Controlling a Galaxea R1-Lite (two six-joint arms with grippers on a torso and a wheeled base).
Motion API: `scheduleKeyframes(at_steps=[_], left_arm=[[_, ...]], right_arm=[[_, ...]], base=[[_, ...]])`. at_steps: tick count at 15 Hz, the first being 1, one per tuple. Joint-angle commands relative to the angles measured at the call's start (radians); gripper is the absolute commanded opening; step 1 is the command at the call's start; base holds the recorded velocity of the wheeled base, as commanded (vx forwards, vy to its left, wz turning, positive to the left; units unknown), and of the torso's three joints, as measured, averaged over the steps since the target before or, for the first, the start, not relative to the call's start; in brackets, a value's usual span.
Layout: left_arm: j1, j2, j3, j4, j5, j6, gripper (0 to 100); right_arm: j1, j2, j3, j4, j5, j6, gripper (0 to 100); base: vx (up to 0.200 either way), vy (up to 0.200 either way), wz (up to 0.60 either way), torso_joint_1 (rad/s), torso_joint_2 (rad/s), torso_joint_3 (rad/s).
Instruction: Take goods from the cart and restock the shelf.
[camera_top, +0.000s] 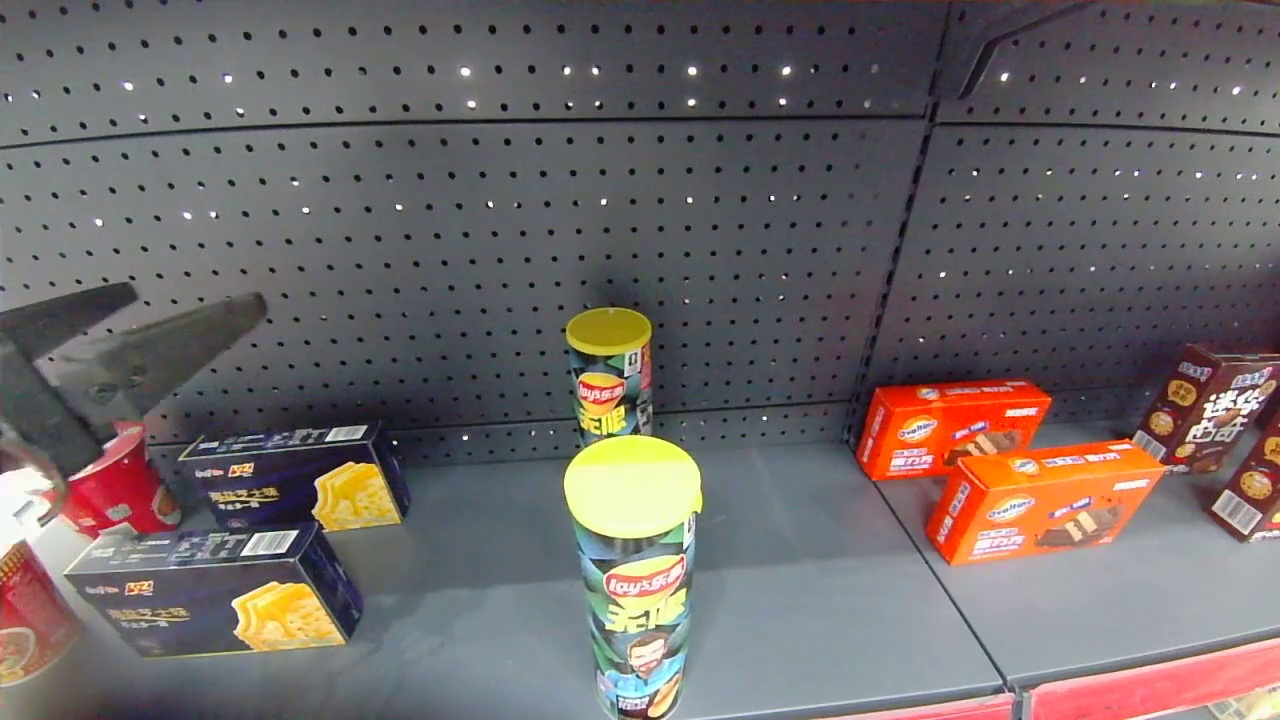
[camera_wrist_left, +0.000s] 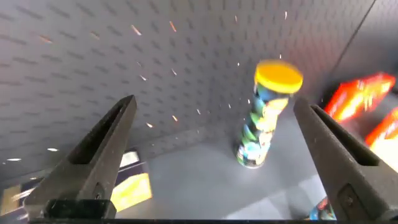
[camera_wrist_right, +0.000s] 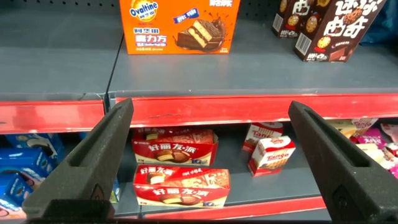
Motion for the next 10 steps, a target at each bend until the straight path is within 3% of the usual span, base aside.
scheduleKeyframes(at_steps=[1,4,5,6,8,10], left_arm=[[0.002,-0.245,0.138,0.011,0.106,-0.001,100],[0.002,-0.412,0.294,0.097,0.229,-0.002,100],[0.002,-0.472,0.392,0.108,0.304,0.001,100],[0.002,-0.518,0.464,0.109,0.338,0.001,100],[0.002,-0.673,0.65,0.112,0.364,0.002,100],[0.001,-0.779,0.652,0.259,0.364,0.002,100]], right_arm=[[0.0,0.001,0.001,-0.003,0.0,-0.006,100],[0.0,0.001,0.001,-0.003,0.006,-0.011,100],[0.0,0.001,0.001,-0.003,0.006,-0.011,100],[0.0,0.001,0.001,-0.003,0.006,-0.011,100],[0.0,0.001,0.001,-0.003,0.006,-0.011,100],[0.0,0.001,0.001,-0.003,0.006,-0.011,100]], base=[[0.0,0.0,0.0,0.0,0.0,0.0],[0.0,0.0,0.0,0.0,0.0,0.0],[0.0,0.0,0.0,0.0,0.0,0.0],[0.0,0.0,0.0,0.0,0.0,0.0],[0.0,0.0,0.0,0.0,0.0,0.0],[0.0,0.0,0.0,0.0,0.0,0.0]])
